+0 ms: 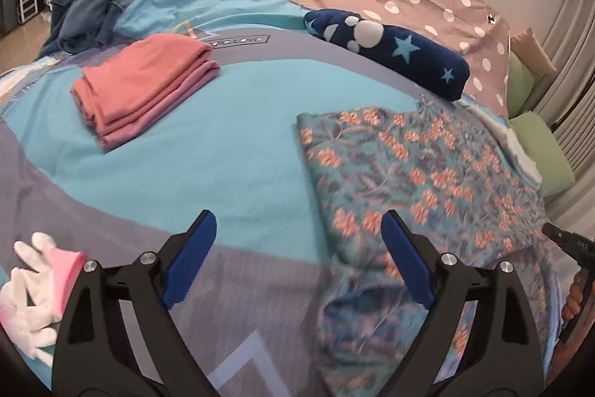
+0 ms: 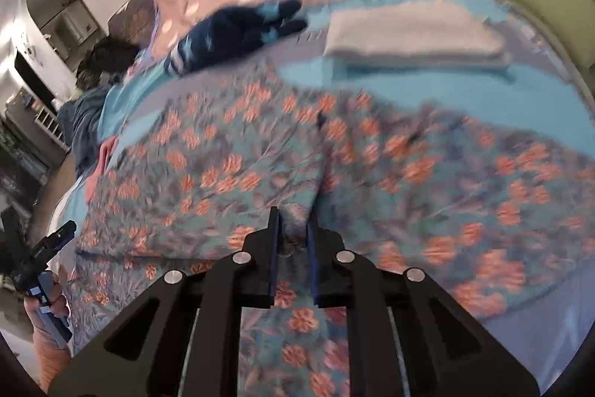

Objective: Fold small clothes

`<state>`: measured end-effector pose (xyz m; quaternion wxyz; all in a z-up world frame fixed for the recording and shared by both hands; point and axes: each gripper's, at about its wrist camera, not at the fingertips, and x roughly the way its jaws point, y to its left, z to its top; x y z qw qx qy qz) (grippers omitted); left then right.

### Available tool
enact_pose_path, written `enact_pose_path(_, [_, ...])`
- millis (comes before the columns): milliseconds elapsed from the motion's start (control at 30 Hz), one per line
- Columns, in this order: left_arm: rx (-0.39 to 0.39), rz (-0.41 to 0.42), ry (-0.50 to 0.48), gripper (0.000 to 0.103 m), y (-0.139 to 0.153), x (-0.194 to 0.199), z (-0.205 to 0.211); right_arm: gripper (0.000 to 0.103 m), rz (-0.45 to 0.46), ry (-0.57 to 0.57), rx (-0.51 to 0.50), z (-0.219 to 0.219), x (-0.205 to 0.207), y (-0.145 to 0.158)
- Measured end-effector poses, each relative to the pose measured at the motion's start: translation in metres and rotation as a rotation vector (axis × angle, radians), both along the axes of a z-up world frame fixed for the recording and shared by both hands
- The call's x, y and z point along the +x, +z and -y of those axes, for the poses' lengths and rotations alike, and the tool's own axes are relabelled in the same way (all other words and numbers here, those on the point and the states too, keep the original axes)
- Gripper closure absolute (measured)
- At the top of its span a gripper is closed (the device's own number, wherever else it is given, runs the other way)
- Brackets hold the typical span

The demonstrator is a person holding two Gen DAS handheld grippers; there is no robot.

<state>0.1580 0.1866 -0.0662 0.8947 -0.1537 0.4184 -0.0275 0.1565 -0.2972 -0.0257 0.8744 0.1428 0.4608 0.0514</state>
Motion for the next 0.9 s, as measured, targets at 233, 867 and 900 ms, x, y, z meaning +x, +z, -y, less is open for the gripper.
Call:
enact_pose_path(233, [-0.036,-0.055,-0.015,0.014,-0.013,0.035,0.005,0.054,-0.047,-0.103,-0.181,0.002,-0.011,0.009])
enact_pose_path(867, [-0.178,0.05,-0.179,0.046,-0.025,-0.001,-0.009,0.054,-0.184,0.767,-0.388,-0.419,0.149,0.002])
enact_pose_path(900, [-0.182,0.051,-0.187,0.047,-0.025,-0.002,-0.008,0.053,-0.197,0.779,-0.436,-0.436,0.153,-0.007])
